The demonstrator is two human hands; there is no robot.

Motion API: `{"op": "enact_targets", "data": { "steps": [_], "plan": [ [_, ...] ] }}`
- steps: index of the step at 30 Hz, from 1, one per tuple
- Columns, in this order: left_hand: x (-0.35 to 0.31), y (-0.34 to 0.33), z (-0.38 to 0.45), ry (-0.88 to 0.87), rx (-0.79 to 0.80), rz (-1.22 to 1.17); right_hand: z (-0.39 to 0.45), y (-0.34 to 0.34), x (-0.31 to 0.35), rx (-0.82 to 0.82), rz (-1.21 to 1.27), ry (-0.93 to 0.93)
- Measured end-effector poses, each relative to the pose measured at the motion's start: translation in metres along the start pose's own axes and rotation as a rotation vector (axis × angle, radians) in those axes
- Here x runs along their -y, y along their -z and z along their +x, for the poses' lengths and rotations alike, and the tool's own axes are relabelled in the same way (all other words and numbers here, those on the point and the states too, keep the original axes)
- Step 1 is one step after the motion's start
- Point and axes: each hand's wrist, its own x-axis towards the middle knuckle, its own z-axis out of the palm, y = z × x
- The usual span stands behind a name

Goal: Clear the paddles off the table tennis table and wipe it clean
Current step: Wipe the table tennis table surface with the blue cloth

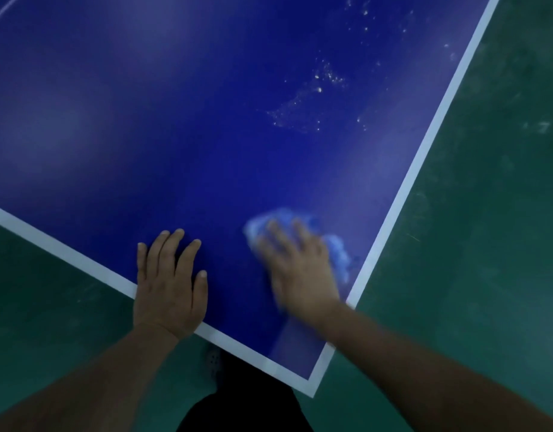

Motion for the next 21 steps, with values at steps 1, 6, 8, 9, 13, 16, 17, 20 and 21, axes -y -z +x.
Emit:
{"op": "enact_targets", "data": {
  "steps": [1, 6, 8, 9, 13, 16, 17, 20, 21],
  "plan": [
    [0.000, 0.000, -0.001, -0.001, -0.003, -0.002, -0.020, -0.003, 0.008, 0.042, 0.001, 0.176],
    [0.001, 0.000, 0.000, 0.005, -0.005, 0.002, 0.022, 0.007, -0.097, -0.020, -0.071, 0.012],
    [0.000, -0.001, -0.001, -0.004, -0.027, -0.007, 0.050, 0.025, -0.120, -0.115, -0.028, -0.408],
    [0.000, -0.001, -0.001, -0.008, -0.038, -0.011, 0.061, 0.030, -0.117, -0.142, 0.031, -0.596],
    [-0.001, -0.001, -0.002, -0.002, -0.052, 0.009, 0.056, 0.010, -0.026, -0.118, 0.009, -0.414],
    [0.000, -0.001, -0.003, 0.010, -0.059, 0.023, 0.012, -0.005, 0.008, -0.024, -0.007, 0.018],
    [0.000, -0.002, -0.003, 0.008, -0.060, 0.023, 0.008, -0.002, -0.010, 0.015, 0.005, 0.050],
    [0.000, -0.003, -0.002, 0.004, -0.062, 0.029, 0.018, 0.013, -0.086, -0.014, -0.087, -0.147],
    [0.000, -0.003, -0.002, 0.003, -0.061, 0.031, 0.022, 0.019, -0.108, -0.003, -0.082, -0.272]
  ]
}}
